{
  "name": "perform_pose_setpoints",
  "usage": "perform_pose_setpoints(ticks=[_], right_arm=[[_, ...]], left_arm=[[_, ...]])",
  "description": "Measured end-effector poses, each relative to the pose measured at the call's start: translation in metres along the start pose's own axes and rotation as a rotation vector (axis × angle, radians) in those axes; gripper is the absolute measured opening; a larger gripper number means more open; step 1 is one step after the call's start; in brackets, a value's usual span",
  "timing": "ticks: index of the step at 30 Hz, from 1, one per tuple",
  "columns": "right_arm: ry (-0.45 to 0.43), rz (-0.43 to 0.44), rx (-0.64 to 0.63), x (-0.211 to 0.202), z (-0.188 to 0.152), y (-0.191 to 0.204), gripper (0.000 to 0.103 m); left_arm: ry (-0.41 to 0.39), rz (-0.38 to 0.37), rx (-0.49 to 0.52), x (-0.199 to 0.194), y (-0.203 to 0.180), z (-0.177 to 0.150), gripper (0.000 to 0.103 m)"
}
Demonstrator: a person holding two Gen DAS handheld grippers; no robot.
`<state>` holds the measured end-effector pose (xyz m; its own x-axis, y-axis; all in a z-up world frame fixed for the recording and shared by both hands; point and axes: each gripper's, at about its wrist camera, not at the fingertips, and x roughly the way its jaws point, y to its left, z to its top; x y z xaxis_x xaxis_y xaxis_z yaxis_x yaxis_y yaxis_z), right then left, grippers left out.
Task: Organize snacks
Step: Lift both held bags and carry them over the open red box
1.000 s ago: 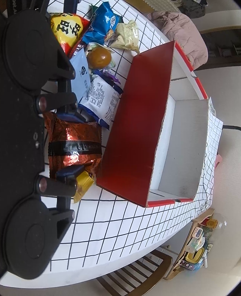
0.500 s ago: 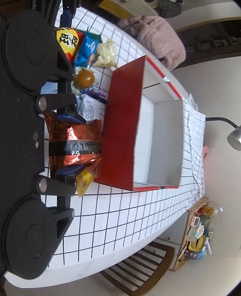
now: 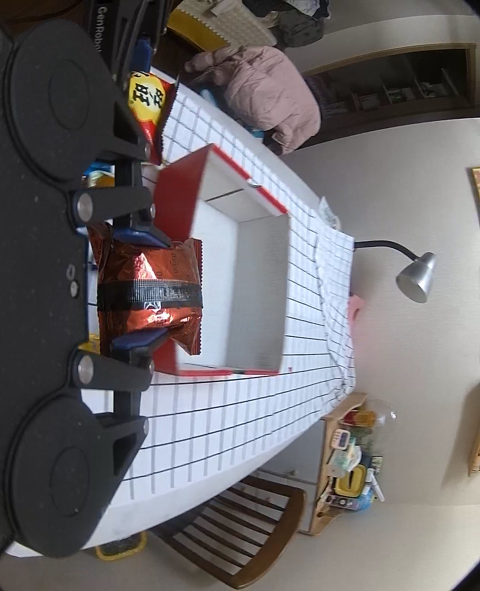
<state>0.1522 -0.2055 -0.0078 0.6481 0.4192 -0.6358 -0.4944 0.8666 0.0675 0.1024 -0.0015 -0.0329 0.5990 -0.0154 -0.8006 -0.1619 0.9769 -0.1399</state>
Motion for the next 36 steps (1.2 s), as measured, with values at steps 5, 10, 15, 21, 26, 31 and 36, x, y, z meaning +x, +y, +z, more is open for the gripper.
perform_pose_setpoints(ticks=[5,10,15,21,26,31,36], right_arm=[[-0.031,-0.006,0.010,0.007,0.022,-0.007,0.044],[-0.056,-0.012,0.006,0.024,0.041,-0.013,0.044],[-0.047,-0.012,-0.007,0.048,0.056,-0.019,0.044],[-0.024,-0.011,-0.045,0.082,0.068,-0.021,0.045],[0.035,0.000,-0.062,0.117,0.076,-0.025,0.045],[0.095,0.020,-0.119,0.150,0.077,-0.022,0.045],[0.165,0.051,-0.175,0.179,0.072,-0.013,0.045]], left_arm=[[-0.032,0.014,0.008,0.002,0.001,0.033,0.050],[-0.052,0.036,0.008,0.011,0.001,0.073,0.050],[-0.068,0.076,0.024,0.027,-0.002,0.109,0.050],[-0.035,0.112,0.050,0.063,-0.007,0.142,0.051],[0.033,0.140,0.055,0.101,-0.005,0.161,0.051],[0.106,0.175,0.037,0.140,0.002,0.172,0.051],[0.184,0.204,0.051,0.175,0.004,0.175,0.051]])
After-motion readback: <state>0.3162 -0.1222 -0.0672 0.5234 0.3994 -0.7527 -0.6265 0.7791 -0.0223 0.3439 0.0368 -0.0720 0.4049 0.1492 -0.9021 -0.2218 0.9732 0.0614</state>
